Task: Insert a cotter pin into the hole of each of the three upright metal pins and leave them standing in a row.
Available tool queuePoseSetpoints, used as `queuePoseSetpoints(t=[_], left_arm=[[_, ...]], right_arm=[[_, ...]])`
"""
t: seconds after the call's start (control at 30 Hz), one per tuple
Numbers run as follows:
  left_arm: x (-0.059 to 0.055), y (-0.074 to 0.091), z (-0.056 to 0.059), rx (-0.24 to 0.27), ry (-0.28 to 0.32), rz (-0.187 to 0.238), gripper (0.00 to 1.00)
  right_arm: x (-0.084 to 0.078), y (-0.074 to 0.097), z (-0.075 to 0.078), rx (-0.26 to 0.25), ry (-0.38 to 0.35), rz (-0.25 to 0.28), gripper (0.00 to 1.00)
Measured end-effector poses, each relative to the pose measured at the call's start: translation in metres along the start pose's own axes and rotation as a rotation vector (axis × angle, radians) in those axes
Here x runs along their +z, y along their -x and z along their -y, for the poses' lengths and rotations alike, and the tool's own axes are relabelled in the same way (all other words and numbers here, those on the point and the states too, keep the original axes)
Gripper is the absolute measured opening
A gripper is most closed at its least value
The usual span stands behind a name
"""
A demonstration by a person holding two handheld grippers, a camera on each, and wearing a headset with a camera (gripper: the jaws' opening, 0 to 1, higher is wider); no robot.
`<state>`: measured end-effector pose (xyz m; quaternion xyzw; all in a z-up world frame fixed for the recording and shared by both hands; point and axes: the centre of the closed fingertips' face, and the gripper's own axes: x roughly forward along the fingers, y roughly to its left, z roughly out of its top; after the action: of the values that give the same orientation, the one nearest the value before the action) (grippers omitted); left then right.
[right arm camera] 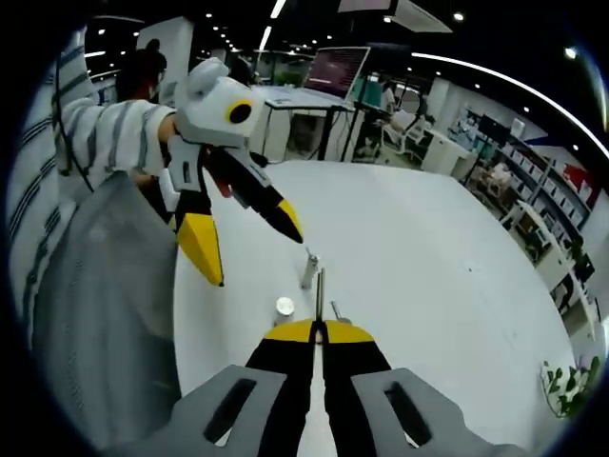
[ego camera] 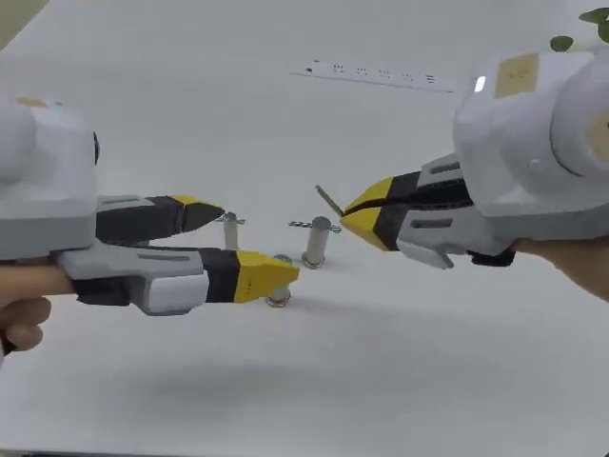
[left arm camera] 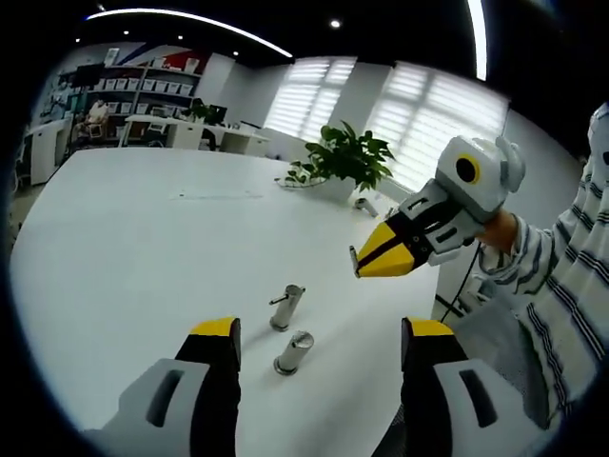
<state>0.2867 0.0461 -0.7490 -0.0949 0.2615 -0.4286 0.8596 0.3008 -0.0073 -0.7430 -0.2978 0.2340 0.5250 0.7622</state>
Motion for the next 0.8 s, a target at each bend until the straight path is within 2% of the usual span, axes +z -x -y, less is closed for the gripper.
queuePoseSetpoints(t=[0.1, 0.13, 0.2, 0.27, 0.33, 0.37, 0.4, 0.47, 0.53, 0.63, 0.8], left_arm=[[0.004, 0.000, 0.001, -0.009, -0.001, 0.003, 0.67], [0.007, 0.000, 0.002, -0.029, -0.012, 0.012, 0.66], [0.010, 0.000, 0.005, -0.038, 0.015, 0.026, 0.62], [0.013, -0.001, 0.008, -0.050, 0.006, 0.037, 0.59], [0.013, -0.003, 0.011, -0.060, 0.007, 0.030, 0.56], [0.012, -0.003, 0.013, -0.066, 0.009, 0.025, 0.54], [0.008, -0.004, 0.016, -0.082, 0.029, 0.001, 0.50], [0.000, -0.005, 0.023, -0.114, 0.109, -0.052, 0.35], [0.001, -0.008, 0.020, -0.102, 0.084, -0.034, 0.25], [0.001, -0.009, 0.024, -0.115, 0.104, -0.034, 0.27], [0.002, -0.012, 0.031, -0.137, 0.142, -0.040, 0.24]], right_arm=[[0.000, -0.001, -0.004, 0.003, 0.009, 0.009, 0.02], [0.000, -0.001, -0.004, 0.001, 0.016, 0.011, 0.02], [-0.001, -0.002, -0.006, -0.002, 0.024, 0.013, 0.02], [-0.001, -0.003, -0.008, -0.003, 0.025, 0.020, 0.02], [-0.001, -0.004, -0.011, -0.001, 0.024, 0.032, 0.02], [0.000, -0.004, -0.012, -0.001, 0.027, 0.036, 0.02], [0.000, -0.005, -0.014, 0.001, 0.033, 0.039, 0.02], [-0.001, -0.006, -0.017, -0.001, 0.045, 0.040, 0.02], [-0.001, -0.006, -0.019, 0.000, 0.053, 0.039, 0.02], [-0.002, -0.007, -0.024, 0.003, 0.057, 0.045, 0.02], [-0.004, -0.008, -0.028, 0.000, 0.072, 0.042, 0.02]])
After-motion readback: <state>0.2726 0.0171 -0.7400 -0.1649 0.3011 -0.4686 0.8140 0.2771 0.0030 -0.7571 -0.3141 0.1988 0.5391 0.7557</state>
